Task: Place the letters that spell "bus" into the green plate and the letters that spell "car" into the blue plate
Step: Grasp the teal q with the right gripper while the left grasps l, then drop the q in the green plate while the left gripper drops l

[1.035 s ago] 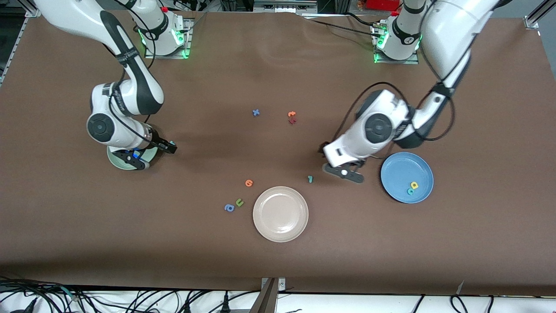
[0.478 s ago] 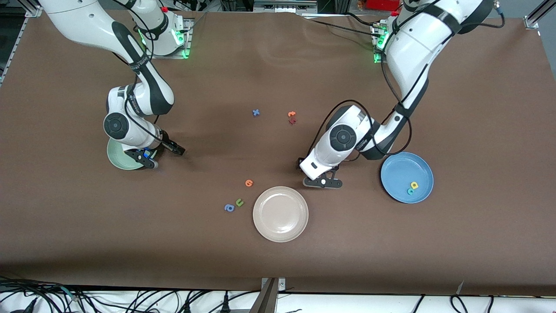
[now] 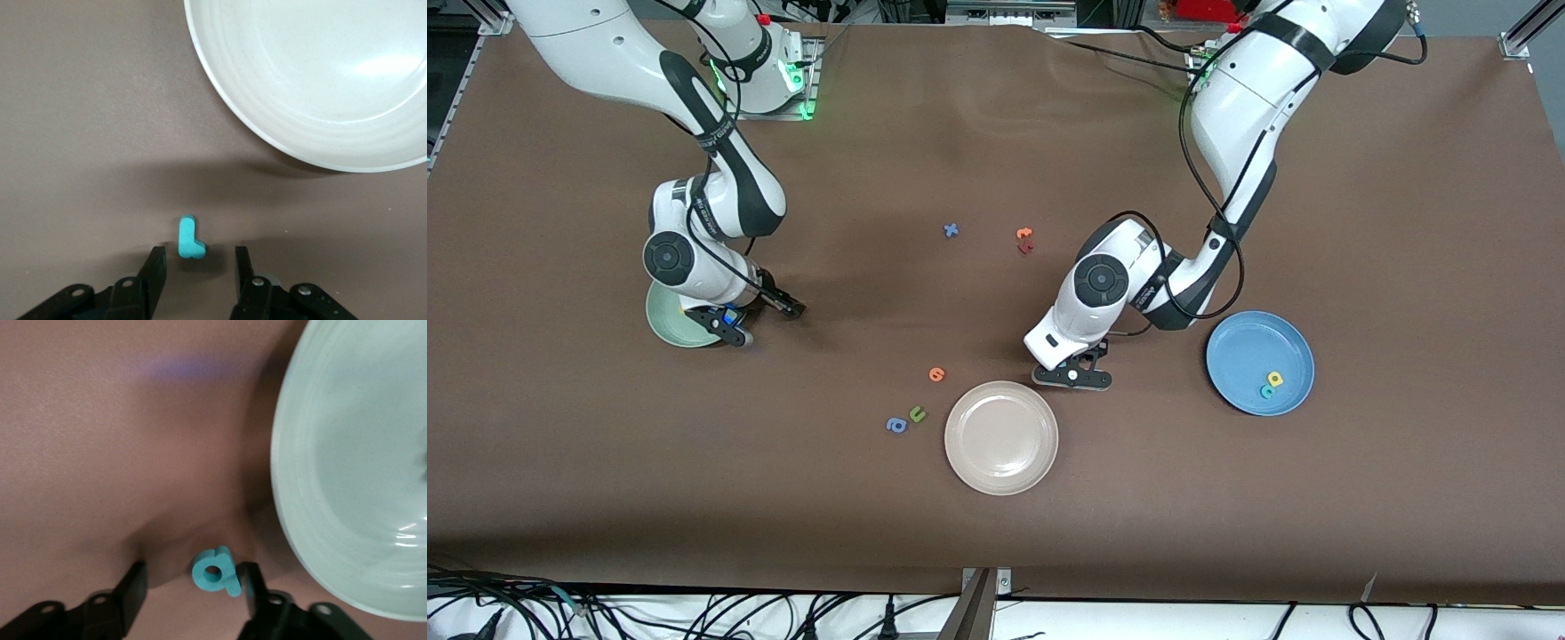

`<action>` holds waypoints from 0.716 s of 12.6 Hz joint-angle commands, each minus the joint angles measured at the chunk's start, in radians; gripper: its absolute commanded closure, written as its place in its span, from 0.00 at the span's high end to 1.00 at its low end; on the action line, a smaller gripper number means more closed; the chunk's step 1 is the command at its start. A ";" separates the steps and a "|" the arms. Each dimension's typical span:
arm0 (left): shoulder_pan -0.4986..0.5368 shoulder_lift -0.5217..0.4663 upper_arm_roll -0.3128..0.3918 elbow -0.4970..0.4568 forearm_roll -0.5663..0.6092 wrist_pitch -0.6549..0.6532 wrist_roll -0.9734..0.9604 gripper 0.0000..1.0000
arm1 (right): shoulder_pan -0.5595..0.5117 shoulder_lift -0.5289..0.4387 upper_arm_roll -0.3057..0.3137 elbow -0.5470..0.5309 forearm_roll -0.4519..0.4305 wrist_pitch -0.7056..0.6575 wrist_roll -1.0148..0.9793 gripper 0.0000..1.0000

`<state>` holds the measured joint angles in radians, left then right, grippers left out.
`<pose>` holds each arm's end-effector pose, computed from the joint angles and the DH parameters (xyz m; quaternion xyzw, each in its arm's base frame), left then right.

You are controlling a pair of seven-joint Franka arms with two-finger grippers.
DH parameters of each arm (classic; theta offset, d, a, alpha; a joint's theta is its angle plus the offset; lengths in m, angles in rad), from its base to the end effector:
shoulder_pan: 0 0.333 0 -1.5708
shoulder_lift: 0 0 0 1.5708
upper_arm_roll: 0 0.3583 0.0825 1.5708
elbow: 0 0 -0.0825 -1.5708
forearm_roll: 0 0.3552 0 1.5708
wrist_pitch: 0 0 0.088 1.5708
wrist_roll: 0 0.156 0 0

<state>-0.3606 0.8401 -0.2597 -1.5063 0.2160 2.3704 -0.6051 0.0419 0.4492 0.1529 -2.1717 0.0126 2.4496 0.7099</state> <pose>0.6162 -0.3889 0.1811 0.9987 -0.0390 0.0128 0.0310 0.5285 0.1063 0.1869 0.9604 -0.2632 -0.0910 0.0029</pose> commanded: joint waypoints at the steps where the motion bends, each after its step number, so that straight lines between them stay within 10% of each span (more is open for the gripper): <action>1: -0.009 0.025 0.010 0.032 0.048 -0.010 -0.016 0.26 | -0.007 -0.003 0.007 -0.011 0.004 0.009 -0.003 0.44; 5: -0.008 0.042 0.010 0.031 0.048 0.053 -0.027 0.26 | -0.007 -0.004 0.005 -0.011 0.004 0.008 -0.001 0.19; 9: -0.001 0.030 0.010 0.035 0.048 0.046 -0.018 0.00 | -0.007 -0.041 0.007 0.000 0.004 -0.009 0.002 0.13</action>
<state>-0.3604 0.8572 -0.2532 -1.5035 0.2273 2.4170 -0.6057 0.0412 0.4434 0.1548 -2.1690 0.0126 2.4487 0.7098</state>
